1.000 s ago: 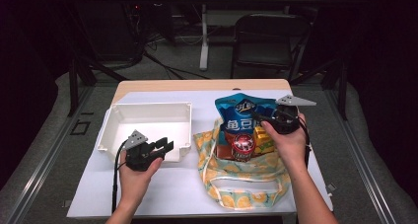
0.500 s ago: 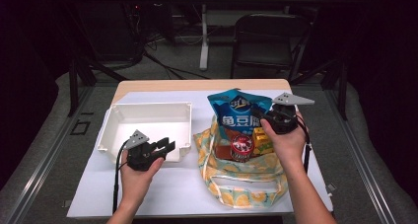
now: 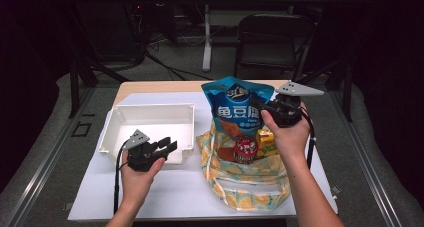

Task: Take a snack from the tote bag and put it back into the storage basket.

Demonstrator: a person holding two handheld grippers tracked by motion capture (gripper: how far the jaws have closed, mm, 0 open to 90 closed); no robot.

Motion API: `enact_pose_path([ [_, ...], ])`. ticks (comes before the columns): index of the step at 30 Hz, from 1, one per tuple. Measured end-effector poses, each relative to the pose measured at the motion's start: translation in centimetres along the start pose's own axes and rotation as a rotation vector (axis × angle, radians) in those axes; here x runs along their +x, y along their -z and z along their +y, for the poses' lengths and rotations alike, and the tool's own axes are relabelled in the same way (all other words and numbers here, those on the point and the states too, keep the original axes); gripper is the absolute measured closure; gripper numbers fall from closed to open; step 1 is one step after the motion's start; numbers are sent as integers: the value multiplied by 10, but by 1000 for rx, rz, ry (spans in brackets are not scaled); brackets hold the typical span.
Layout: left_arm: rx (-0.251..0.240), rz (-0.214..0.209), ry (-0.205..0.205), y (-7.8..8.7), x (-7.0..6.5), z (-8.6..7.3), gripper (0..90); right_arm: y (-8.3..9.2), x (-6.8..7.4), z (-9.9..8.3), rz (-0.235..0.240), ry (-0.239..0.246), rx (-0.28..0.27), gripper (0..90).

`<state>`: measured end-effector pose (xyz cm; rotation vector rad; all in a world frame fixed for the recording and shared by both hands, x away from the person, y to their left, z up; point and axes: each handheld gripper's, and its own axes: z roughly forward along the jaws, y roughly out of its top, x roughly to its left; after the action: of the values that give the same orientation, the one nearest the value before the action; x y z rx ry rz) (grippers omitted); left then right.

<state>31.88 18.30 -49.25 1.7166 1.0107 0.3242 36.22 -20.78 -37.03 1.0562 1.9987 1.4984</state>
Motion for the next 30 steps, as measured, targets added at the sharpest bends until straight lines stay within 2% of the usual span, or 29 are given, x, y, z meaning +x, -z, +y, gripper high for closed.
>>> enact_pose_path([
  [12,-42,-27,-12,1,-5,15,609,-4,15,16,33,0,-41,900],
  [16,-44,-32,-34,-1,-7,22,604,-6,21,19,40,5,-48,900],
  [24,-83,-42,-58,0,-13,37,584,-13,31,19,55,10,-55,900],
  [30,-101,-68,-70,-4,-20,50,572,-19,38,18,64,15,-54,900],
])
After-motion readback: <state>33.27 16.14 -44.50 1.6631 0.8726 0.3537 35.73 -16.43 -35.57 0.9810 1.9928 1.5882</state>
